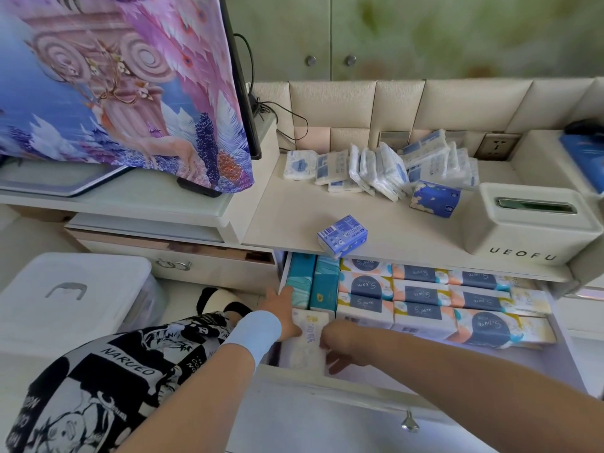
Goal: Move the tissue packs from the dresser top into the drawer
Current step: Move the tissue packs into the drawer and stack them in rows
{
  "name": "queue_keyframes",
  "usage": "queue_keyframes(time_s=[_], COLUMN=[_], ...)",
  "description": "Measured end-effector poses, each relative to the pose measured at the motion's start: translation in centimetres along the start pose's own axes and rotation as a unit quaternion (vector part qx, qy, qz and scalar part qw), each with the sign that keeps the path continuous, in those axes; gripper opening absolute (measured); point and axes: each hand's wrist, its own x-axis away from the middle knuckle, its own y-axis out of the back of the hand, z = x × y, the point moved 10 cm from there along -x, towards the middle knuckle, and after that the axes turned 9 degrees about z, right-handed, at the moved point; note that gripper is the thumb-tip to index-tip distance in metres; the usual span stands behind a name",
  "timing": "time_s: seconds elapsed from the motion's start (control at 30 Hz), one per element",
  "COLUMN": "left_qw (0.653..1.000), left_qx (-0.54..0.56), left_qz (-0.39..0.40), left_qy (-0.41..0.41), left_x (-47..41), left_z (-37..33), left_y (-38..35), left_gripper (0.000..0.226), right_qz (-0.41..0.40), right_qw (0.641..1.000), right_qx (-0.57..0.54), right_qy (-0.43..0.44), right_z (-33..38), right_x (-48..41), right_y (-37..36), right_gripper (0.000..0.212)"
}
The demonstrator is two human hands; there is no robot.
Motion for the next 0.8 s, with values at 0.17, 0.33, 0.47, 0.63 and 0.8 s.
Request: queue_keyframes(time_s=[0.17,0.33,0.47,0.63,0.8], left_qw=[1.000,0.997,0.987,0.972,0.974], left_qx=[-0.023,-0.065,-0.005,0.073,0.100], left_qz=[0.012,-0.019,-0.121,-0.162,-0.114], left_qy=[-0.006,-0.020,-0.102,-0.156,-0.168], left_x=[0.1,0.1,1.0,0.5,-1.9], left_z=[-0.1,-1.8,-5.8,-9.2,-10.4], left_y=[0.2,3.1,8.8,12.0,10.1], left_gripper=[0.095,0.071,0.056,0.059,0.077], right_qz=[-0.003,-0.172,-0.358,-0.394,-0.239], right_qw=[0.995,0.857,0.772,0.772,0.870], right_qx=[0.094,0.485,0.510,0.449,0.371], right_qy=[-0.013,0.003,0.125,0.217,0.221], right_z=[1.6,8.0,15.8,17.4,14.9], right_x=[0.2,4.1,9.3,10.1,5.7], right_y=[-0.7,3.6,8.8,13.5,13.7], right_gripper=[0.027,0.016,0.010,0.046,0.081])
